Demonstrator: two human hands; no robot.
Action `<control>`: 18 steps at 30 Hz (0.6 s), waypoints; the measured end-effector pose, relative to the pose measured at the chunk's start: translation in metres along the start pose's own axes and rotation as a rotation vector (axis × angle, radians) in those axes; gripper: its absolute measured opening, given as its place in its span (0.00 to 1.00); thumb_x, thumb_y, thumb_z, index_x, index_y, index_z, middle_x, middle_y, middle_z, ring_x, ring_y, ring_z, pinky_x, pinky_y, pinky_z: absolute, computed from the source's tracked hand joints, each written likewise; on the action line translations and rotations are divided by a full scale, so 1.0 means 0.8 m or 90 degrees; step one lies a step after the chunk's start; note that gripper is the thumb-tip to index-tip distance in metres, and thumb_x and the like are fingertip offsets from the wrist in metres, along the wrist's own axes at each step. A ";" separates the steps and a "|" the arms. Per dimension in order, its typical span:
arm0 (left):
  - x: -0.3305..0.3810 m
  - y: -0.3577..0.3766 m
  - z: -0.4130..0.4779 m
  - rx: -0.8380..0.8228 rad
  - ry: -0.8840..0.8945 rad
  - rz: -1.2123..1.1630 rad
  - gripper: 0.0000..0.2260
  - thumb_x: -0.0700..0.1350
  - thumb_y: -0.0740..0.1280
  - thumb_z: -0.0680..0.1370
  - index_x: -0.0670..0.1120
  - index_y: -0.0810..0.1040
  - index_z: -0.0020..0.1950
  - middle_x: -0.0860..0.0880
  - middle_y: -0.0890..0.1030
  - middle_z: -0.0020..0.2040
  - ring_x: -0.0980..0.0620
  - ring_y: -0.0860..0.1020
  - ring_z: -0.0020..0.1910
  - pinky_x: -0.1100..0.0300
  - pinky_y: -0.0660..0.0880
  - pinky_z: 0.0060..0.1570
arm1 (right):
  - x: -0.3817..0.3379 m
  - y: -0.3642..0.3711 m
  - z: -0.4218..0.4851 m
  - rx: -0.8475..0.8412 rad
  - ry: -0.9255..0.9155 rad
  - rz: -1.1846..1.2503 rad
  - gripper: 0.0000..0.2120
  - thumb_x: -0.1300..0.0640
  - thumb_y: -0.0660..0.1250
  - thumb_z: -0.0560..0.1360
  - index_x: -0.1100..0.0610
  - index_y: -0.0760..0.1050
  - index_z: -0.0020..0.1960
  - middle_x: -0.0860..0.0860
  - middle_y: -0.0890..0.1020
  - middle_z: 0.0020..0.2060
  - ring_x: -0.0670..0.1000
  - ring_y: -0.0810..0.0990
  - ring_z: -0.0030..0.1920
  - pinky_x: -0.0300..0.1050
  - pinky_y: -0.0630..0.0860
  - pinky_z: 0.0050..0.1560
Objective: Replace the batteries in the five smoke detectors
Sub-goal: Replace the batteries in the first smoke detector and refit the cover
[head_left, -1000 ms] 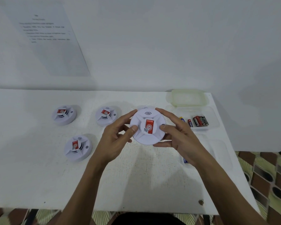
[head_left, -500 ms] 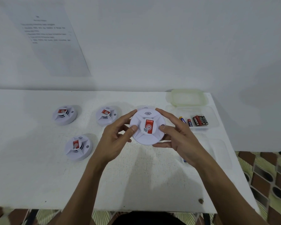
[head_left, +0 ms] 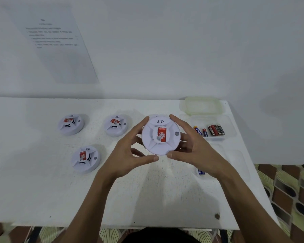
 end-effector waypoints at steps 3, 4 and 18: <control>0.000 -0.001 0.000 0.007 0.007 0.011 0.41 0.51 0.76 0.66 0.62 0.58 0.73 0.70 0.71 0.62 0.57 0.75 0.56 0.64 0.79 0.42 | 0.000 0.000 0.000 0.000 -0.010 0.000 0.41 0.66 0.74 0.71 0.32 0.62 0.70 0.44 0.78 0.62 0.52 0.81 0.57 0.47 0.81 0.55; 0.001 -0.001 0.000 0.008 0.008 0.015 0.41 0.51 0.76 0.66 0.62 0.58 0.73 0.70 0.71 0.62 0.57 0.75 0.56 0.64 0.79 0.42 | 0.000 0.000 -0.001 0.000 -0.013 0.000 0.41 0.66 0.74 0.71 0.33 0.62 0.71 0.43 0.77 0.63 0.52 0.81 0.58 0.46 0.81 0.55; 0.000 -0.001 -0.001 0.000 0.016 0.022 0.40 0.52 0.76 0.67 0.64 0.58 0.73 0.70 0.71 0.61 0.57 0.76 0.54 0.65 0.79 0.42 | 0.006 0.001 -0.004 0.015 -0.009 0.000 0.41 0.66 0.75 0.71 0.32 0.63 0.70 0.46 0.79 0.60 0.54 0.82 0.56 0.49 0.81 0.55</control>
Point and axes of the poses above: each hand's wrist, its own z-axis towards the middle knuckle, its own y-axis out of the palm, x = y × z, the point moved 6 cm from there along z, towards the middle knuckle
